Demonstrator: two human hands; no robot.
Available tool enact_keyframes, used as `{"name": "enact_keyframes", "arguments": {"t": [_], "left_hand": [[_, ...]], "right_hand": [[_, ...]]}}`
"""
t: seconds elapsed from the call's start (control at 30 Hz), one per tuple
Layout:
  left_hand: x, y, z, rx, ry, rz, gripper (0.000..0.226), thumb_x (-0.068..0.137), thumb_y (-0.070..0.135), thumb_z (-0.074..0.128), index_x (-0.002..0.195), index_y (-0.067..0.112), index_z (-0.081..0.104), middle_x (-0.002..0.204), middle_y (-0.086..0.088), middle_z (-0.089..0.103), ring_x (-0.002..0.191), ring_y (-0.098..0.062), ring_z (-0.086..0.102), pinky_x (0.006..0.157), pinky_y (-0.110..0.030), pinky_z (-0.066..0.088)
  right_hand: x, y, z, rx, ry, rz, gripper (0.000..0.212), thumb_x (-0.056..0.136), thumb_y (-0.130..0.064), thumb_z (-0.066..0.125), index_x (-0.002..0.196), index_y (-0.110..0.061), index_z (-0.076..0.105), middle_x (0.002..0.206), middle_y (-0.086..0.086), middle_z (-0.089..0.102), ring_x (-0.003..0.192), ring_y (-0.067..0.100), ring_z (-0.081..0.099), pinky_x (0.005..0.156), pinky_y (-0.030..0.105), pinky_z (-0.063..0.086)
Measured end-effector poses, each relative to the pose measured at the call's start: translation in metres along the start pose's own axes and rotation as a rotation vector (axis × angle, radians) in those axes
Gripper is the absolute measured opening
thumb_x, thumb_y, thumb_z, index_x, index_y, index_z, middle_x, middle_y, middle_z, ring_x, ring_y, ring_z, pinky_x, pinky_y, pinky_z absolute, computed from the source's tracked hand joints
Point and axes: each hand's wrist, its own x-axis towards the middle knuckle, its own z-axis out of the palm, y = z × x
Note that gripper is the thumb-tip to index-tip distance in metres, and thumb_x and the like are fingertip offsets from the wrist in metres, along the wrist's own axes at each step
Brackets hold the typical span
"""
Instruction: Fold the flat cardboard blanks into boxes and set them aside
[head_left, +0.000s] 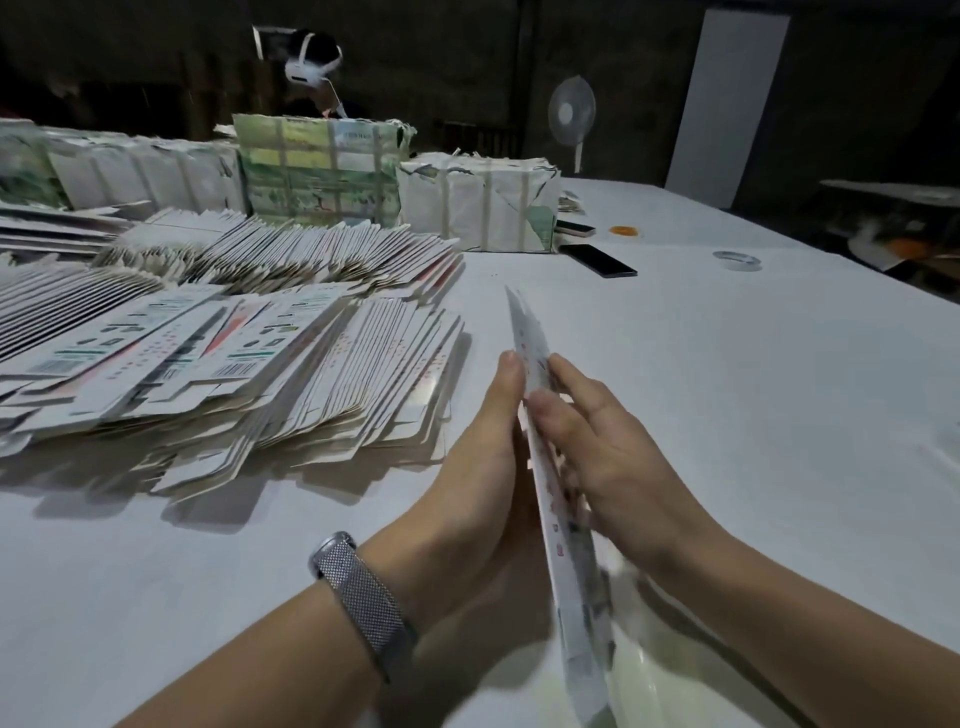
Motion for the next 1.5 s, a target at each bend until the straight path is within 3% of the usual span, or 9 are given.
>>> {"name": "enact_keyframes", "arguments": {"t": [0.1,0.27,0.37,0.5,0.77,0.93,1.13,1.27,1.5], "left_hand": [[0.004,-0.003,0.0,0.113,0.077,0.083,0.06,0.084,0.077,0.052,0.117,0.032,0.074,0.115,-0.012,0.075,0.098,-0.027,0.076,0.078,-0.04,0.061],[0.006,-0.007,-0.004,0.222,0.085,0.095,0.055,0.081,0.075,0.045,0.105,0.037,0.076,0.108,-0.016,0.076,0.101,-0.036,0.074,0.092,-0.056,0.058],[0.005,-0.007,-0.006,0.261,0.093,0.121,0.06,0.082,0.069,0.048,0.125,0.03,0.066,0.114,-0.014,0.074,0.101,-0.031,0.074,0.085,-0.045,0.06],[0.005,-0.003,-0.005,0.23,0.06,0.118,0.063,0.084,0.066,0.056,0.133,0.026,0.059,0.106,-0.01,0.077,0.092,-0.025,0.077,0.071,-0.032,0.059],[0.002,-0.002,-0.007,0.13,0.093,0.177,0.056,0.078,0.052,0.069,0.126,0.042,0.043,0.09,-0.007,0.078,0.072,-0.023,0.076,0.06,-0.032,0.06],[0.005,-0.006,-0.011,0.24,0.114,0.246,0.031,0.086,0.049,0.069,0.107,0.054,0.046,0.085,-0.011,0.077,0.067,-0.023,0.074,0.063,-0.032,0.059],[0.009,-0.006,-0.02,0.372,0.093,0.279,0.031,0.098,0.048,0.054,0.126,0.047,0.04,0.081,0.004,0.077,0.067,-0.017,0.074,0.062,-0.024,0.058],[0.009,-0.006,-0.021,0.397,0.086,0.283,0.042,0.093,0.047,0.053,0.132,0.039,0.039,0.079,0.001,0.077,0.067,-0.016,0.074,0.063,-0.023,0.058],[0.01,-0.004,-0.022,0.464,0.122,0.325,0.027,0.105,0.031,0.048,0.13,0.035,0.038,0.081,-0.006,0.074,0.067,-0.018,0.072,0.065,-0.03,0.057]], "right_hand": [[-0.003,-0.001,-0.002,0.071,-0.075,-0.01,0.039,0.067,-0.082,0.065,0.101,-0.082,0.046,0.116,-0.035,0.064,0.107,-0.007,0.065,0.074,0.014,0.055],[-0.001,0.002,-0.007,0.156,-0.103,-0.003,0.075,0.068,-0.064,0.071,0.134,-0.061,0.037,0.111,-0.024,0.069,0.099,0.009,0.072,0.07,0.02,0.057],[0.001,0.002,-0.008,0.123,-0.101,-0.045,0.065,0.077,-0.053,0.069,0.139,-0.042,0.05,0.117,-0.007,0.071,0.1,0.017,0.073,0.078,0.026,0.059],[0.002,0.004,-0.01,0.158,-0.108,-0.034,0.062,0.081,-0.045,0.069,0.139,-0.035,0.051,0.117,0.001,0.072,0.103,0.024,0.072,0.089,0.039,0.059],[0.005,0.004,-0.016,0.193,-0.143,-0.034,0.03,0.089,-0.034,0.054,0.112,-0.045,0.07,0.113,0.008,0.072,0.105,0.033,0.07,0.098,0.054,0.054],[0.005,0.004,-0.015,0.158,-0.124,-0.096,0.042,0.084,-0.027,0.044,0.104,-0.054,0.069,0.107,-0.003,0.074,0.1,0.025,0.072,0.078,0.03,0.06],[0.001,0.005,-0.016,0.179,-0.08,-0.078,0.043,0.083,-0.035,0.042,0.122,-0.044,0.059,0.108,-0.001,0.073,0.096,0.03,0.073,0.085,0.042,0.061],[0.002,0.003,-0.016,0.164,-0.073,-0.054,0.047,0.084,-0.038,0.042,0.128,-0.044,0.058,0.111,0.003,0.072,0.099,0.033,0.071,0.092,0.055,0.057],[0.007,0.005,-0.019,0.161,-0.074,-0.02,0.05,0.082,-0.035,0.043,0.128,-0.049,0.058,0.111,0.004,0.073,0.099,0.036,0.071,0.09,0.056,0.057]]}}
